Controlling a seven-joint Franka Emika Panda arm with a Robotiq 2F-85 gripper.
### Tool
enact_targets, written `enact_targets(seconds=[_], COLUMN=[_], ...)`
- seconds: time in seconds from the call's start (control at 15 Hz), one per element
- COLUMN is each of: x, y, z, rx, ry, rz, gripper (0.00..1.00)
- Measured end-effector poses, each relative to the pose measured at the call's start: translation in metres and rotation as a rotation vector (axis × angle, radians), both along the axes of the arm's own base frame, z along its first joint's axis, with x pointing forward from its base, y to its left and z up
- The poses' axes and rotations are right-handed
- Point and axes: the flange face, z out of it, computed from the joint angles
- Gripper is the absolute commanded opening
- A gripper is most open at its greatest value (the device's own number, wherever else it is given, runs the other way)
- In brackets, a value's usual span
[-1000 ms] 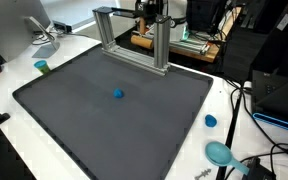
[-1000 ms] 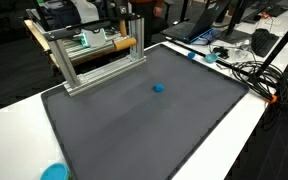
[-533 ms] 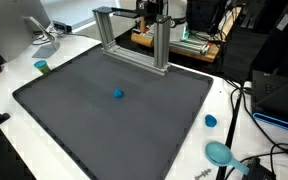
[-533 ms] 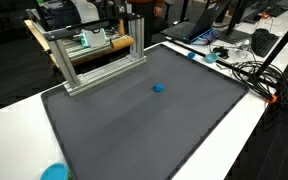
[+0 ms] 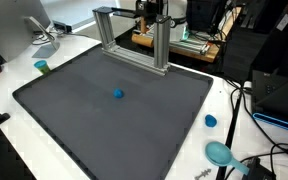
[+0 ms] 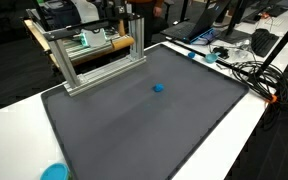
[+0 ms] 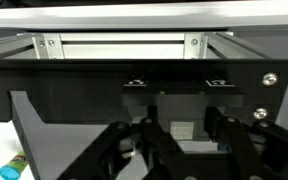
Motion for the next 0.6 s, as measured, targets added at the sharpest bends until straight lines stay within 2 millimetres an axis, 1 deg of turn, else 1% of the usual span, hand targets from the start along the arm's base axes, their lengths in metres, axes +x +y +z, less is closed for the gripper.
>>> enact_targets(seconds=[0.13, 0.33, 0.47, 0.6], x=[0.002, 0.013, 0.026, 0.043], y=[0.0, 0.005, 0.012, 0.02], z=[0.005, 0.025, 0.042, 0.053], rx=[0.002, 0.003, -0.006, -0.02], ry=[-0.032, -0.125, -0.179, -0.204], rz=[0.002, 0.018, 0.037, 0.049], gripper=[0.22, 0.22, 0.22, 0.22])
